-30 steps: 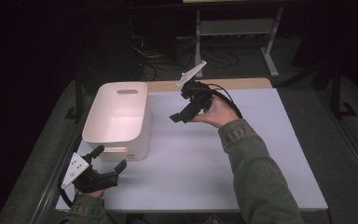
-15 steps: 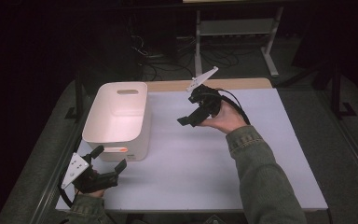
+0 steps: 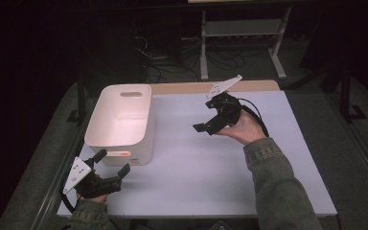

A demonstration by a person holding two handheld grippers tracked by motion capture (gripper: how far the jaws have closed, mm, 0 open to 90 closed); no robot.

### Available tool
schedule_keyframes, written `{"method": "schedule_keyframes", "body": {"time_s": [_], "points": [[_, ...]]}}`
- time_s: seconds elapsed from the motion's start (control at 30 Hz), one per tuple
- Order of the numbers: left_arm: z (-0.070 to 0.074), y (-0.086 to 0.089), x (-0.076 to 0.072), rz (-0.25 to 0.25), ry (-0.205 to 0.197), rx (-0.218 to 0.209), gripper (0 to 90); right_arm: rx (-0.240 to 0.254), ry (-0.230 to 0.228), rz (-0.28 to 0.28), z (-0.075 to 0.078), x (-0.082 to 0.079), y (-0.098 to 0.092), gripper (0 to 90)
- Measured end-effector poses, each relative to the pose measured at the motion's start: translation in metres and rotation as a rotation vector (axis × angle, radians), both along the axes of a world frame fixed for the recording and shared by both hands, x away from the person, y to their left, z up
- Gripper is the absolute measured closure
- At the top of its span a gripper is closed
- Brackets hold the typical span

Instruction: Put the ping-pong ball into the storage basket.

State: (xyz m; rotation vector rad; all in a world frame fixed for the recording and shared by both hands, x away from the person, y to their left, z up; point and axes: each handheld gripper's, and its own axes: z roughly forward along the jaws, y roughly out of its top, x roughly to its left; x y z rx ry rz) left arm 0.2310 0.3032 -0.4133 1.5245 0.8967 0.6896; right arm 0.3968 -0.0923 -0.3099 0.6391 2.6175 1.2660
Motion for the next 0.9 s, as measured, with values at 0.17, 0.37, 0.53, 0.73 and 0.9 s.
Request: {"method": "schedule_keyframes", "body": {"time_s": [0.17,0.37,0.53,0.73,0.9], "points": [[0.000,0.000,0.000,0.001,0.000,-0.004,0.1,0.018,-0.009,-0.019,-0.003,-0.007,-0.014,0.6],[0.000,0.000,0.000,-0.002,-0.001,-0.004,0.1,0.040,-0.026,-0.047,-0.006,-0.016,-0.028,0.3],[0.000,0.000,0.000,-0.001,-0.001,-0.004,0.1,0.058,-0.041,-0.072,-0.010,-0.022,-0.041,0.2],[0.000,0.000,0.001,-0.001,-0.001,-0.004,0.1,0.072,-0.048,-0.107,-0.018,-0.026,-0.056,0.2],[0.000,0.000,0.001,-0.001,0.000,-0.002,0.1,0.078,-0.052,-0.130,-0.022,-0.029,-0.068,0.2]]}}
